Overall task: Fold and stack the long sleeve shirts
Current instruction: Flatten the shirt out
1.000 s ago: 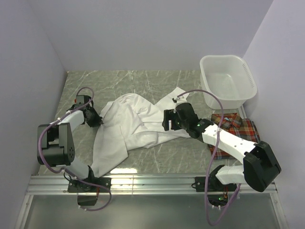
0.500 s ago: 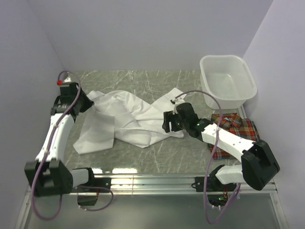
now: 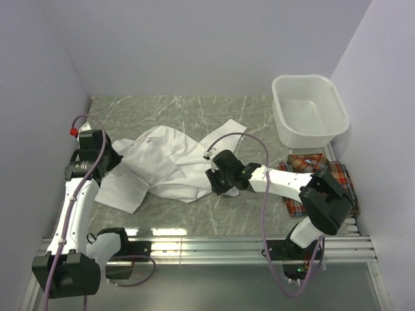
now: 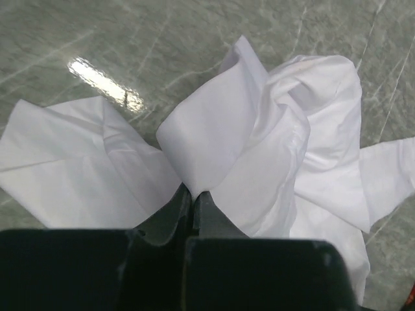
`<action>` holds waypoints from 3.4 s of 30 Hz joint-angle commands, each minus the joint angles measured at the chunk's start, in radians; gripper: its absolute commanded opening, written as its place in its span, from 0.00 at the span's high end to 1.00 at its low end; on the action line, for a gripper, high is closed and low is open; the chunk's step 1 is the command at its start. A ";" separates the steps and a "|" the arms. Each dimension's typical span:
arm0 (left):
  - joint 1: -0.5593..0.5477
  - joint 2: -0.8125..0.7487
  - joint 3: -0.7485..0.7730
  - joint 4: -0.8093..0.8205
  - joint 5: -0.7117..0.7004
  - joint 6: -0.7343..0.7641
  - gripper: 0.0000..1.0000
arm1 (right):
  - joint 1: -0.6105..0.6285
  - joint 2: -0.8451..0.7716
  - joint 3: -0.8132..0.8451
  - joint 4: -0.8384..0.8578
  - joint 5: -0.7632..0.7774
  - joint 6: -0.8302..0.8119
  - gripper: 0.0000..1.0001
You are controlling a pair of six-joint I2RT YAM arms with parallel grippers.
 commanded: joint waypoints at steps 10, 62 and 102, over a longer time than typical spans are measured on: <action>0.003 0.145 0.074 0.168 -0.029 0.004 0.99 | 0.016 -0.050 0.041 -0.078 0.104 -0.029 1.00; 0.174 0.625 -0.026 0.448 0.143 0.145 0.25 | 0.004 -0.200 0.000 -0.077 -0.149 0.069 0.42; 0.179 -0.198 -0.054 -0.066 -0.151 -0.107 1.00 | -0.097 0.384 0.348 -0.181 0.213 0.158 0.74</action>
